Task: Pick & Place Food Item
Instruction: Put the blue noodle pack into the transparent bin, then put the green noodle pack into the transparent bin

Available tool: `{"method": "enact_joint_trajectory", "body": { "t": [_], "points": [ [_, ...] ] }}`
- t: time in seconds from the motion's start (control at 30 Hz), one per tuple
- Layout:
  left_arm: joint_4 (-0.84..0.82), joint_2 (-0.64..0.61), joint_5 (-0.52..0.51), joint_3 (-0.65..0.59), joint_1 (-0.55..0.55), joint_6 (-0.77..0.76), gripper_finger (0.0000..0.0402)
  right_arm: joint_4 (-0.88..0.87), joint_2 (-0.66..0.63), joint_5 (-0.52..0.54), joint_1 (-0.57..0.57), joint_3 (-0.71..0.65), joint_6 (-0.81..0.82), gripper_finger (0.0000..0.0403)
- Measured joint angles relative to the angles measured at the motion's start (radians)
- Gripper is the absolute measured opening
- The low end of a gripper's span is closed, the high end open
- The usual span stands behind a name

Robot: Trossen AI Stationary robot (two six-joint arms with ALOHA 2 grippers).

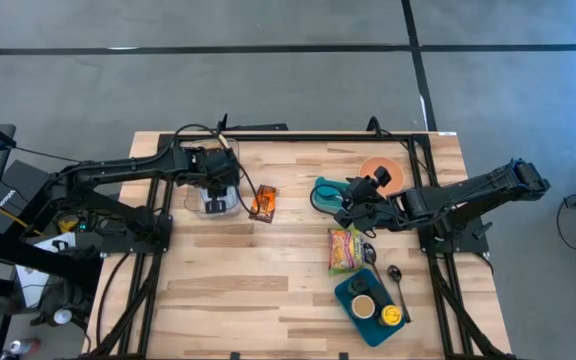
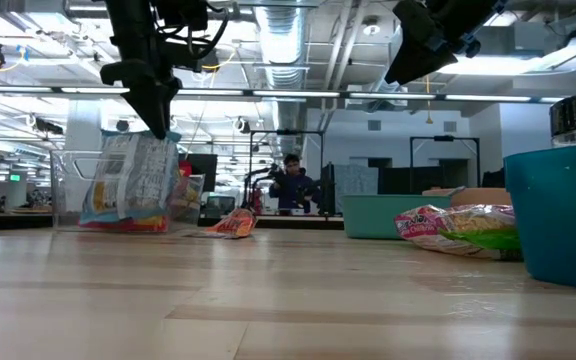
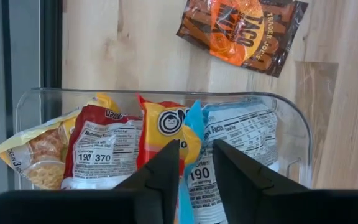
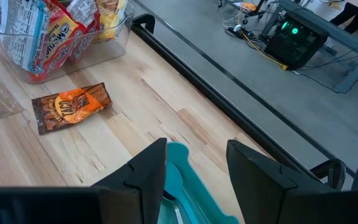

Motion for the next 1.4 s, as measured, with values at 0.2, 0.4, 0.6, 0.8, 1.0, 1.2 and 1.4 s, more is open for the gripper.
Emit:
{"method": "enact_joint_trajectory", "body": {
  "t": [0.2, 0.4, 0.6, 0.8, 1.0, 1.2, 1.4],
  "points": [
    [0.0, 0.0, -0.004, 0.0, 0.0, 0.0, 0.0114, 0.0, 0.0, 0.0, 0.0, 0.0, 0.0, 0.0161],
    [0.0, 0.0, -0.004, 0.0, 0.0, -0.034, 0.0144, 0.0, 0.0, 0.0, 0.0, 0.0, 0.0, 0.0161],
    [0.043, 0.0, -0.003, 0.0, 0.0, -0.034, 0.0154, 0.0, 0.0, 0.0, 0.0, 0.0, 0.0, 0.0161],
    [0.133, 0.0, -0.003, 0.0, 0.0, -0.034, 0.0138, 0.0, 0.0, 0.0, 0.0, 0.0, 0.0, 0.0161],
    [0.255, 0.0, -0.002, 0.0, 0.0, -0.095, 0.0109, 0.0, 0.0, 0.0, 0.0, 0.0, -0.002, 0.0161],
    [0.388, 0.0, 0.002, 0.0, -0.003, -0.29, 0.0067, 0.0, 0.0, 0.0, 0.0, 0.0, -0.002, 0.0161],
    [0.474, 0.0, 0.023, 0.0, -0.043, -0.454, 0.0022, -0.002, 0.0, 0.0, 0.0, 0.0, -0.002, 0.0161]
  ]
}}
